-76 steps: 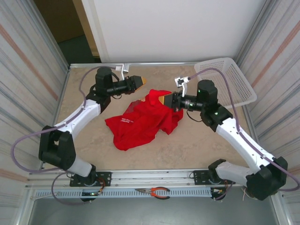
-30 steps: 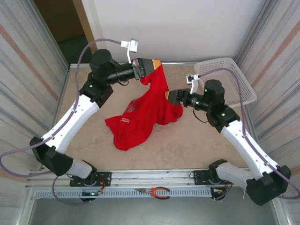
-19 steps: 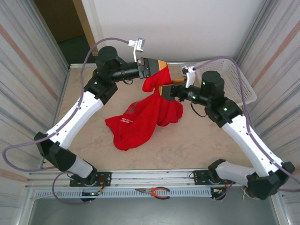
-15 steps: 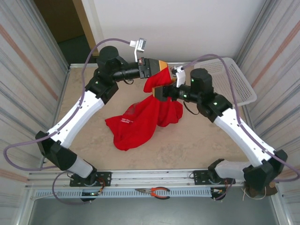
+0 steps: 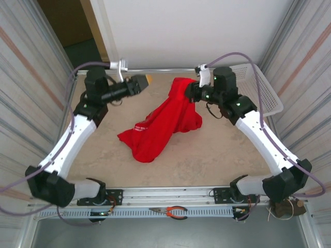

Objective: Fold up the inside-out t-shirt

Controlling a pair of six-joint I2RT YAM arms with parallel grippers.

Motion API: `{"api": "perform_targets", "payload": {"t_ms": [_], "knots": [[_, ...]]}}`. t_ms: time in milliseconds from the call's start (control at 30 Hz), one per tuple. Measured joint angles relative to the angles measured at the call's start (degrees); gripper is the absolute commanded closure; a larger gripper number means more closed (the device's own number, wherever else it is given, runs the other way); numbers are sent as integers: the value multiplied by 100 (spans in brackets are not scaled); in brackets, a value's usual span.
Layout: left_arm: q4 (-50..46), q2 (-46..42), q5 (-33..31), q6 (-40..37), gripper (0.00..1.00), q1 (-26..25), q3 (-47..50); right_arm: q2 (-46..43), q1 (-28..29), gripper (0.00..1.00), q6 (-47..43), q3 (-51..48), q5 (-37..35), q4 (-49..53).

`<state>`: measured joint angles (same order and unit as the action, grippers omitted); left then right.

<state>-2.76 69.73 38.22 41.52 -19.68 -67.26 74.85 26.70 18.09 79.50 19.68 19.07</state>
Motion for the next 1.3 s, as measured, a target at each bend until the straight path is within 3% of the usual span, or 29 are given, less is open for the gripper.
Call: {"api": "perform_targets", "payload": {"t_ms": [167, 300, 500, 667, 700, 733, 767, 800, 967, 1100, 1133, 1200, 1300], "knots": [[-535, -1093, -807, -778, 27, -358, 1751, -111, -92, 100, 101, 162, -74, 57], [-627, -1137, -1661, -1191, 24, -1207, 2570, -149, -92, 100, 151, 162, -85, 72], [-302, -170, -2892, -1665, 22, -2562, 2492, -149, -92, 100, 284, 162, -90, 72], [-76, 1320, -3744, -1961, 23, -2968, 1655, -160, -92, 100, 356, 162, -153, 81], [-87, 1631, -3952, -1996, 33, -2983, 1427, -173, -92, 100, 376, 168, -173, 101], [-116, 1867, -4105, -2055, 52, -2977, 1241, -184, -92, 100, 378, 192, -190, 146], [-179, 2122, -4245, -2079, 84, -2940, 1023, -192, -96, 100, 376, 251, -208, 221], [-254, 2328, -4339, -2127, 100, -2868, 828, -205, -111, 100, 376, 323, -219, 304], [-896, 2173, -4199, -2570, 100, -2142, 131, -302, -544, 100, 367, 966, -476, 811], [-1355, 1355, -3263, -2839, 99, -1189, -1165, -422, -1309, 100, 442, 1604, -660, 990], [-1403, 1211, -2988, -2889, 93, -955, -1596, -444, -1421, 100, 487, 1746, -662, 994], [-1480, 997, -2507, -3021, 61, -535, -2555, -481, -1482, 100, 590, 2013, -605, 964], [-1628, 767, -2221, -3147, 48, -195, -3357, -562, -1473, 100, 800, 2247, -492, 800]]}}
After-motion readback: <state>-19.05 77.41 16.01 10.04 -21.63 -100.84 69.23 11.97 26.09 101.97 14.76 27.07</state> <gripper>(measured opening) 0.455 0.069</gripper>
